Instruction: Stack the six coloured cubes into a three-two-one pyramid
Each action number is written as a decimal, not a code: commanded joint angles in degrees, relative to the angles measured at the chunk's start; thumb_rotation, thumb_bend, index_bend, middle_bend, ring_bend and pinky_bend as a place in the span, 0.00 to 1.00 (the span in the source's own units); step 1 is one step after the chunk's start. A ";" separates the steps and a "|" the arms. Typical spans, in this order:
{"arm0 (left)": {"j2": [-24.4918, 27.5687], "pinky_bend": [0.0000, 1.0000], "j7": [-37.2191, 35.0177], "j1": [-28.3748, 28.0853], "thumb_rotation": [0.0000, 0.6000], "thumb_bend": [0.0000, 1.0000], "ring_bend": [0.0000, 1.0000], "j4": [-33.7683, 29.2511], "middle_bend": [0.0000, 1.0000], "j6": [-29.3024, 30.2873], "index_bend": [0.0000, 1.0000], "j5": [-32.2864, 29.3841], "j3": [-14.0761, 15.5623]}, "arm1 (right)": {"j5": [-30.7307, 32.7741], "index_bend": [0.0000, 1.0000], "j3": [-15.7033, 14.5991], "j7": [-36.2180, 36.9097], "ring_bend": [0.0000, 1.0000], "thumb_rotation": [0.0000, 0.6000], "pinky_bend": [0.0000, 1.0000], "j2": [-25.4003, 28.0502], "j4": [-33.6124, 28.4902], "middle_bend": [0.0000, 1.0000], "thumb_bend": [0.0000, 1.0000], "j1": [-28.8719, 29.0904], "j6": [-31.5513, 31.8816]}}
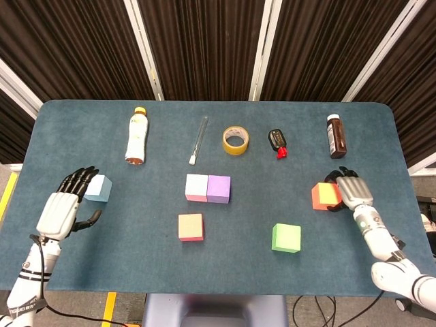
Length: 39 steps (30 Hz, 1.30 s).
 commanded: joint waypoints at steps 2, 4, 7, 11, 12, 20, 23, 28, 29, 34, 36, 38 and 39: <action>0.15 0.11 -0.18 0.30 1.00 0.34 0.00 -0.08 0.03 0.38 0.03 0.16 0.10 | 0.73 0.58 1.03 -1.33 0.15 1.00 0.22 -0.29 -1.10 0.28 0.24 0.52 0.12; 0.28 0.11 -0.34 0.52 1.00 0.34 0.00 -0.01 0.03 0.64 0.03 0.27 0.17 | 0.57 0.59 1.93 -1.29 0.15 1.00 0.22 0.96 -4.09 0.28 0.24 0.65 0.81; 0.37 0.11 -0.54 0.68 1.00 0.34 0.00 0.21 0.03 0.78 0.03 0.53 0.30 | 0.73 0.59 3.42 -1.42 0.15 1.00 0.22 3.81 -9.64 0.28 0.24 1.47 0.61; 0.37 0.11 -0.48 0.48 1.00 0.33 0.00 0.48 0.03 0.64 0.03 1.23 0.44 | 3.27 0.59 5.46 -3.55 0.15 1.00 0.22 5.98 -15.13 0.28 0.24 4.26 -1.53; 0.33 0.11 -0.57 0.47 1.00 0.33 0.00 0.55 0.03 0.76 0.03 1.51 0.46 | 4.46 0.58 5.87 -4.97 0.15 1.00 0.22 5.97 -16.14 0.28 0.24 5.45 -2.19; 0.28 0.11 -2.11 0.21 1.00 0.33 0.00 1.98 0.03 0.79 0.03 2.22 0.28 | 14.03 0.58 7.61 -13.58 0.15 1.00 0.22 0.07 -17.55 0.28 0.24 12.98 -2.05; 0.26 0.11 -3.04 0.12 1.00 0.33 0.00 2.81 0.03 0.64 0.03 2.43 0.32 | 17.82 0.57 7.81 -15.74 0.15 1.00 0.22 -2.62 -16.60 0.28 0.24 15.13 -1.40; -0.15 0.11 -5.17 0.03 1.00 0.33 0.00 4.80 0.03 0.13 0.03 2.18 0.36 | 21.06 0.56 7.72 -17.32 0.15 1.00 0.22 -6.53 -14.72 0.28 0.24 17.01 0.18; -0.28 0.11 -5.49 -0.01 1.00 0.33 0.00 5.19 0.03 0.01 0.03 2.11 0.36 | 21.29 0.56 7.68 -17.36 0.15 1.00 0.22 -7.10 -14.43 0.28 0.24 17.17 0.34; -0.94 0.11 -7.22 -0.31 1.00 0.33 0.00 7.07 0.03 -0.63 0.03 2.04 0.40 | 21.36 0.55 7.65 -16.84 0.15 1.00 0.22 -10.42 -12.12 0.28 0.24 17.59 1.47; -1.18 0.11 -7.76 -0.43 1.00 0.33 0.00 7.68 0.03 -0.79 0.03 2.09 0.41 | 21.23 0.55 7.61 -16.63 0.15 1.00 0.22 -11.63 -11.10 0.28 0.24 17.67 1.71; -1.35 0.11 -8.16 -0.51 1.00 0.33 0.00 8.13 0.03 -0.89 0.03 2.16 0.45 | 21.13 0.54 7.43 -16.78 0.15 1.00 0.22 -12.56 -10.26 0.28 0.24 17.80 1.89; -1.42 0.11 -8.38 -0.55 1.00 0.33 0.00 8.37 0.03 -0.94 0.03 2.18 0.45 | 21.11 0.53 7.30 -16.92 0.15 1.00 0.22 -13.10 -9.79 0.28 0.24 17.88 1.95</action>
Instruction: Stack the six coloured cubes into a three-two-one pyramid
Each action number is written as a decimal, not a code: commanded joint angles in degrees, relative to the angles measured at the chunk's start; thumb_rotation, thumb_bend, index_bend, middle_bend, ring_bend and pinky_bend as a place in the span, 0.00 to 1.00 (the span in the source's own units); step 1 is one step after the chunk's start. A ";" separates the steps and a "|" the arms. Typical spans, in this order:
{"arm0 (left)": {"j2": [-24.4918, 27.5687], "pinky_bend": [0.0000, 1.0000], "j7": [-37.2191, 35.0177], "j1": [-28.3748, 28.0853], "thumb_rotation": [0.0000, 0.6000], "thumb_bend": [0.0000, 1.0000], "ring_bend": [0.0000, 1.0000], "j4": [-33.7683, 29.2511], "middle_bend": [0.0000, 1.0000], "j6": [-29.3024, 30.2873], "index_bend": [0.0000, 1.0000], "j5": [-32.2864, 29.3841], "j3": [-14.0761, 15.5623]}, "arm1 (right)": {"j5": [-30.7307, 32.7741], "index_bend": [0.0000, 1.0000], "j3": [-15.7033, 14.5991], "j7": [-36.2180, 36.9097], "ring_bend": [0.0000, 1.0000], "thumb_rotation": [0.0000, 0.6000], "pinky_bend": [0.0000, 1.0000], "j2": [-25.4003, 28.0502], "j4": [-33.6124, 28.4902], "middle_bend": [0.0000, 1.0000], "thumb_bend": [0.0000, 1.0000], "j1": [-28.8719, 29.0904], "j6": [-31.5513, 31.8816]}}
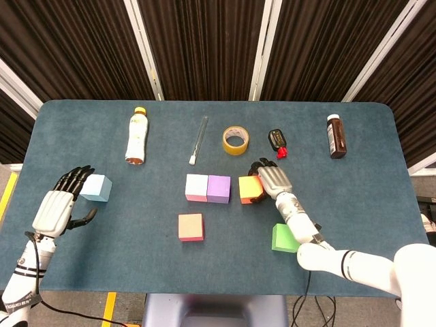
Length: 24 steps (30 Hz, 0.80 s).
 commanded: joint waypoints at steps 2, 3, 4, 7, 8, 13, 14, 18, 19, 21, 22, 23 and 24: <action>-0.26 0.11 -0.63 -0.11 1.00 0.33 0.00 0.65 0.03 -0.10 0.03 0.13 0.06 | 0.03 0.52 -0.44 -0.48 0.15 1.00 0.22 -1.54 1.36 0.28 0.24 0.35 0.20; -0.34 0.11 -0.83 -0.11 1.00 0.33 0.00 0.86 0.03 -0.10 0.03 0.17 0.09 | 0.23 0.51 -0.61 -0.83 0.15 1.00 0.22 -1.86 1.63 0.28 0.24 0.46 0.14; -0.38 0.11 -0.96 -0.12 1.00 0.33 0.00 0.99 0.03 -0.08 0.03 0.21 0.10 | 0.35 0.50 -0.73 -1.10 0.15 1.00 0.22 -2.09 1.81 0.28 0.24 0.53 0.16; -0.49 0.11 -1.31 -0.09 1.00 0.33 0.00 1.34 0.03 -0.06 0.03 0.22 0.15 | 0.72 0.46 -1.01 -2.07 0.15 1.00 0.22 -2.52 2.12 0.28 0.24 0.72 0.49; -0.50 0.11 -1.40 -0.06 1.00 0.33 0.00 1.40 0.03 -0.03 0.03 0.24 0.18 | 0.94 0.45 -1.07 -2.35 0.15 1.00 0.22 -2.51 2.08 0.28 0.24 0.75 0.55; -0.55 0.11 -1.70 0.13 1.00 0.33 0.00 1.67 0.03 0.24 0.03 0.32 0.32 | 2.74 0.42 -1.44 -4.21 0.15 1.00 0.22 -2.21 1.90 0.28 0.24 1.03 0.70; -0.58 0.11 -1.75 0.16 1.00 0.33 0.00 1.70 0.03 0.28 0.03 0.34 0.34 | 3.08 0.42 -1.51 -4.55 0.15 1.00 0.22 -2.22 1.92 0.28 0.24 1.11 0.70; -0.70 0.11 -1.91 0.18 1.00 0.33 0.00 1.79 0.03 0.38 0.03 0.47 0.42 | 4.06 0.51 -1.41 -5.52 0.15 1.00 0.22 -2.56 1.82 0.28 0.24 1.40 1.21; -0.71 0.11 -1.90 0.19 1.00 0.33 0.00 1.80 0.03 0.39 0.03 0.50 0.44 | 4.06 0.53 -1.31 -5.53 0.15 1.00 0.22 -2.63 1.66 0.28 0.24 1.39 1.44; -0.69 0.11 -1.96 0.19 1.00 0.33 0.00 1.79 0.03 0.44 0.03 0.57 0.45 | 3.93 0.56 -1.02 -5.39 0.15 1.00 0.22 -2.80 1.32 0.28 0.25 1.25 2.15; -0.68 0.11 -2.00 0.21 1.00 0.33 0.00 1.80 0.03 0.47 0.03 0.58 0.45 | 3.87 0.56 -0.87 -5.26 0.15 1.00 0.22 -2.87 1.18 0.28 0.25 1.16 2.46; -0.67 0.11 -2.02 0.22 1.00 0.33 0.00 1.81 0.03 0.50 0.03 0.59 0.45 | 3.84 0.57 -0.69 -5.09 0.15 1.00 0.22 -2.93 1.04 0.28 0.24 1.06 2.72; -0.65 0.11 -2.08 0.24 1.00 0.33 0.00 1.84 0.03 0.54 0.03 0.63 0.47 | 3.86 0.57 -0.48 -4.90 0.15 1.00 0.22 -2.98 0.88 0.28 0.24 0.94 2.99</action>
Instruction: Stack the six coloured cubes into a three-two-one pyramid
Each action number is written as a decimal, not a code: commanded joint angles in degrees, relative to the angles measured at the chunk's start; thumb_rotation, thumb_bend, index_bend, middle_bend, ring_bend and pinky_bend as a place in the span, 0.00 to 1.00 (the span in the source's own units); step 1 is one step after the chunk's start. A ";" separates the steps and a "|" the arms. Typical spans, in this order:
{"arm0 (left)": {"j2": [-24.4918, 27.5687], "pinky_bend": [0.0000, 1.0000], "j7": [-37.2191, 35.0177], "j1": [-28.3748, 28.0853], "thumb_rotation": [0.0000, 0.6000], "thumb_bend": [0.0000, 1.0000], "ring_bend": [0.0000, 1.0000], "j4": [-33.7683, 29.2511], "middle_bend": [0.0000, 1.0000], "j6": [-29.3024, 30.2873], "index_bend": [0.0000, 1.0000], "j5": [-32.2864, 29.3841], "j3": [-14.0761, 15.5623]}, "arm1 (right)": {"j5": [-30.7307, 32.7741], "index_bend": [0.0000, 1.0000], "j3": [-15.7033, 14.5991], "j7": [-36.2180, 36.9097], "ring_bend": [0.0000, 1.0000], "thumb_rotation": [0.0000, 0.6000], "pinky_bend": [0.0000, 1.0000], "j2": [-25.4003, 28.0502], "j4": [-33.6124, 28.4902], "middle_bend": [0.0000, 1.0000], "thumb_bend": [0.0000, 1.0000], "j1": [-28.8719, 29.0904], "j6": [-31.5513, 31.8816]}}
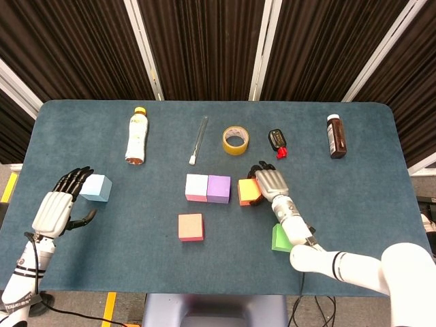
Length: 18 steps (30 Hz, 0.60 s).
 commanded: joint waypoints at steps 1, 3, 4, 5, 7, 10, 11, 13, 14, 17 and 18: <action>0.02 0.11 -0.11 0.03 1.00 0.33 0.00 0.04 0.03 0.08 0.03 0.06 0.02 | -0.02 0.57 0.54 0.48 0.15 1.00 0.22 -0.22 -0.39 0.28 0.24 -0.30 0.63; 0.02 0.11 -0.22 0.08 1.00 0.33 0.00 0.09 0.03 0.14 0.03 0.13 0.08 | 0.15 0.58 0.87 0.75 0.15 1.00 0.22 -0.43 -0.54 0.28 0.25 -0.42 0.85; 0.00 0.11 -0.27 0.10 1.00 0.33 0.00 0.13 0.03 0.16 0.03 0.16 0.11 | 0.27 0.58 0.99 0.81 0.15 1.00 0.22 -0.54 -0.58 0.28 0.25 -0.43 0.87; -0.02 0.11 -0.33 0.08 1.00 0.33 0.00 0.20 0.03 0.13 0.03 0.15 0.11 | 0.47 0.58 1.11 0.78 0.15 1.00 0.22 -0.64 -0.63 0.28 0.25 -0.40 0.88; -0.08 0.11 -0.46 0.08 1.00 0.33 0.00 0.38 0.03 0.08 0.03 0.19 0.17 | 1.28 0.57 1.30 0.32 0.15 1.00 0.22 -0.91 -0.73 0.28 0.24 -0.17 0.86; -0.12 0.11 -0.59 0.08 1.00 0.33 0.00 0.48 0.03 0.09 0.03 0.21 0.18 | 1.90 0.57 1.42 -0.08 0.15 1.00 0.22 -1.08 -0.80 0.28 0.24 0.01 0.96; -0.15 0.11 -0.66 0.08 1.00 0.33 0.00 0.53 0.03 0.10 0.03 0.22 0.18 | 2.24 0.57 1.48 -0.31 0.15 1.00 0.22 -1.15 -0.86 0.28 0.25 0.11 1.01; -0.25 0.11 -0.90 0.08 1.00 0.34 0.00 0.76 0.03 0.07 0.03 0.22 0.20 | 3.78 0.56 1.74 -1.06 0.15 1.00 0.22 -1.36 -1.15 0.28 0.24 0.47 1.04; -0.34 0.11 -1.11 0.06 1.00 0.34 0.00 0.99 0.03 -0.03 0.03 0.22 0.25 | 4.94 0.55 2.07 -1.46 0.15 1.00 0.22 -1.50 -1.47 0.28 0.24 0.87 0.74; -0.59 0.11 -1.69 0.01 1.00 0.34 0.00 1.60 0.03 -0.11 0.03 0.30 0.30 | 7.96 0.55 2.34 -3.57 0.15 1.00 0.22 -1.90 -1.54 0.28 0.24 2.01 1.12; -0.65 0.11 -1.89 -0.01 1.00 0.34 0.00 1.79 0.03 -0.14 0.03 0.32 0.32 | 8.93 0.55 2.37 -4.25 0.15 1.00 0.22 -2.12 -1.45 0.28 0.24 2.39 1.24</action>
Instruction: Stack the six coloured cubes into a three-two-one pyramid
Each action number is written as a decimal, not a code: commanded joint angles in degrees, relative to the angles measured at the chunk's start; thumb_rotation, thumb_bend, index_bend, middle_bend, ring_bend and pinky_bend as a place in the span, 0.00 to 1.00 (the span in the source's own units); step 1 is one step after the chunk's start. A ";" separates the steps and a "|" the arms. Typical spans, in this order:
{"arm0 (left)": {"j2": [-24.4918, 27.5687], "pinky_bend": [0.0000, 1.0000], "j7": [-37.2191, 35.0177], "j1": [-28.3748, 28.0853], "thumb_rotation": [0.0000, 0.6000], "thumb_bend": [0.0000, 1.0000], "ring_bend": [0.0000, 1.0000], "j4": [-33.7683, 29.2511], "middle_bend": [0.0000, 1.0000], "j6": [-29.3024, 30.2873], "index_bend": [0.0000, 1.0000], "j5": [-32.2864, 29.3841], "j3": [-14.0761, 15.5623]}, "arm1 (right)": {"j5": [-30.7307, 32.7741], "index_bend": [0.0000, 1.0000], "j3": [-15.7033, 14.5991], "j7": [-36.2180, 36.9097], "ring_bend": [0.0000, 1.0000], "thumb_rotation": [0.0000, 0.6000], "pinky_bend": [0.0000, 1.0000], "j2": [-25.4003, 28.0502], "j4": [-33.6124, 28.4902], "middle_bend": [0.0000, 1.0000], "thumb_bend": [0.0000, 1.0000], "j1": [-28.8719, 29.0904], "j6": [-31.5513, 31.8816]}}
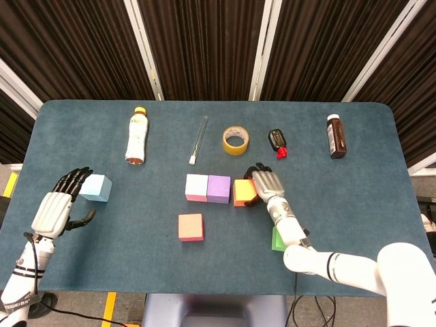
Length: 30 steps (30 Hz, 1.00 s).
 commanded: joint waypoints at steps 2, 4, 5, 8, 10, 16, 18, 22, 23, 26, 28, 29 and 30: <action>-0.20 0.11 -0.47 -0.05 1.00 0.33 0.00 0.52 0.03 -0.13 0.03 0.02 0.06 | 3.89 0.55 0.53 -2.73 0.15 1.00 0.22 -0.80 0.04 0.28 0.24 1.70 0.28; -0.26 0.11 -0.73 -0.07 1.00 0.33 0.00 0.79 0.03 -0.22 0.03 -0.02 0.09 | 5.00 0.54 0.73 -3.29 0.15 1.00 0.22 -1.05 0.24 0.28 0.24 2.19 0.20; -0.29 0.11 -0.85 -0.07 1.00 0.33 0.00 0.90 0.03 -0.25 0.03 -0.02 0.10 | 5.37 0.54 0.82 -3.47 0.15 1.00 0.22 -1.16 0.34 0.28 0.24 2.37 0.21; -0.36 0.11 -1.18 -0.09 1.00 0.33 0.00 1.27 0.03 -0.35 0.03 -0.04 0.14 | 6.05 0.54 1.04 -3.78 0.15 1.00 0.22 -1.49 0.59 0.28 0.24 2.74 0.34; -0.38 0.11 -1.34 -0.12 1.00 0.33 0.00 1.48 0.03 -0.40 0.03 -0.08 0.12 | 6.28 0.54 1.08 -3.94 0.15 1.00 0.22 -1.65 0.73 0.28 0.24 2.89 0.49; -0.40 0.11 -1.77 -0.12 1.00 0.34 0.00 1.82 0.03 -0.43 0.03 -0.02 0.18 | 6.77 0.54 1.09 -4.05 0.15 1.00 0.22 -1.63 1.01 0.28 0.24 2.96 0.43; -0.46 0.11 -1.82 -0.14 1.00 0.34 0.00 1.87 0.03 -0.43 0.03 -0.01 0.18 | 6.85 0.54 1.09 -4.00 0.15 1.00 0.22 -1.50 0.97 0.28 0.24 2.89 0.40; -0.57 0.11 -1.75 -0.20 1.00 0.33 0.00 1.91 0.03 -0.54 0.03 -0.02 0.22 | 6.93 0.54 1.18 -3.80 0.15 1.00 0.22 -1.38 0.99 0.28 0.24 2.83 0.37; -0.61 0.11 -1.71 -0.22 1.00 0.33 0.00 1.92 0.03 -0.59 0.03 -0.03 0.23 | 6.99 0.54 1.24 -3.72 0.15 1.00 0.22 -1.35 0.98 0.28 0.24 2.80 0.37; -0.60 0.11 -1.62 -0.27 1.00 0.34 0.00 1.88 0.03 -0.62 0.03 -0.06 0.20 | 7.08 0.53 1.40 -3.48 0.15 1.00 0.22 -1.35 1.03 0.28 0.24 2.78 0.30; -0.56 0.11 -1.58 -0.30 1.00 0.33 0.00 1.82 0.03 -0.65 0.03 -0.06 0.19 | 7.07 0.53 1.51 -3.38 0.15 1.00 0.22 -1.37 1.06 0.28 0.24 2.82 0.23; -0.54 0.11 -1.57 -0.31 1.00 0.33 0.00 1.78 0.03 -0.65 0.03 -0.04 0.20 | 7.05 0.53 1.52 -3.40 0.15 1.00 0.22 -1.42 1.12 0.28 0.24 2.87 0.23; -0.54 0.11 -1.58 -0.31 1.00 0.33 0.00 1.75 0.03 -0.64 0.03 -0.05 0.19 | 7.10 0.53 1.57 -3.41 0.15 1.00 0.22 -1.50 1.20 0.28 0.24 2.96 0.19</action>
